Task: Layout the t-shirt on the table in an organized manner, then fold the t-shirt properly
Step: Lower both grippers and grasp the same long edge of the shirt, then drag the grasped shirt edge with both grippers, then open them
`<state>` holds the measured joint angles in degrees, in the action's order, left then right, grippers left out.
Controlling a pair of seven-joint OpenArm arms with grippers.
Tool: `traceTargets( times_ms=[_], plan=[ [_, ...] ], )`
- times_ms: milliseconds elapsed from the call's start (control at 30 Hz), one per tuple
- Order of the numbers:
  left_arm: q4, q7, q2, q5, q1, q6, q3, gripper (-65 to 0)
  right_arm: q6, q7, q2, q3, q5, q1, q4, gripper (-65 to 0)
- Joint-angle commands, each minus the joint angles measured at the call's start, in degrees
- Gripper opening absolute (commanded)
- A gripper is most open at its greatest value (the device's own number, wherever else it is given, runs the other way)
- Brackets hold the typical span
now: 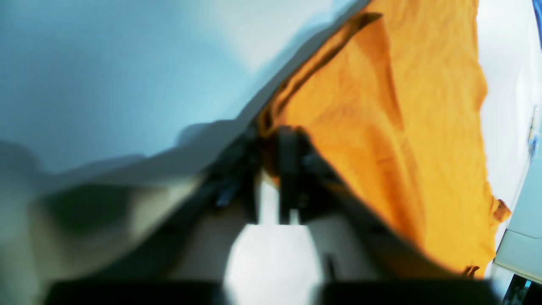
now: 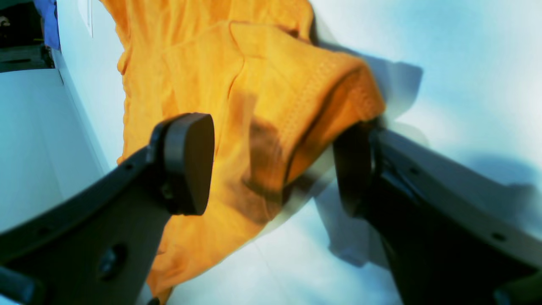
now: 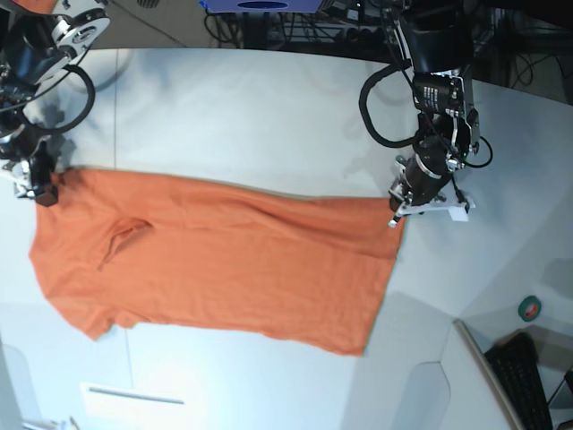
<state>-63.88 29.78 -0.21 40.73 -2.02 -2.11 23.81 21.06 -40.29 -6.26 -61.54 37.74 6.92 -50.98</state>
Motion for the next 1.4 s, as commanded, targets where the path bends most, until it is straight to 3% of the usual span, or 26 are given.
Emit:
traceTargets(
  times_ms=[0, 100, 300, 600, 733, 1367],
  plan=[
    [-0.8, -0.3, -0.4, 0.5, -0.7, 0.2, 0.1, -65.0, -0.8, -0.3, -0.6, 0.0, -1.4, 0.1, -0.2, -23.3],
    [-0.8, -0.3, -0.5, 0.5, -0.6, 0.2, 0.1, -65.0, -0.8, -0.1, -0.6, 0.0, -1.4, 0.1, -0.2, -31.5],
    [-0.8, 0.0, -1.7, 0.5, -0.4, 0.2, 0.1, -65.0, -0.8, 4.1, -2.4, 1.5, -1.5, 0.1, 1.4, -65.0],
    [-1.4, 0.2, -4.1, 0.8, 1.5, 0.2, 0.1, -65.0, -0.8, 3.9, -4.2, 3.9, -1.4, -1.2, 1.5, -65.0],
    [-2.2, 0.2, -4.8, 0.9, 3.3, 0.2, 0.1, -65.0, -0.7, 0.2, -4.0, 4.0, -1.4, -3.3, -3.7, -65.0],
    [-25.1, 0.2, -4.3, 0.9, 27.3, 0.2, 0.6, -65.0, -0.7, -4.9, 4.0, 3.9, -1.2, -17.2, -23.2, -65.0]
  ],
)
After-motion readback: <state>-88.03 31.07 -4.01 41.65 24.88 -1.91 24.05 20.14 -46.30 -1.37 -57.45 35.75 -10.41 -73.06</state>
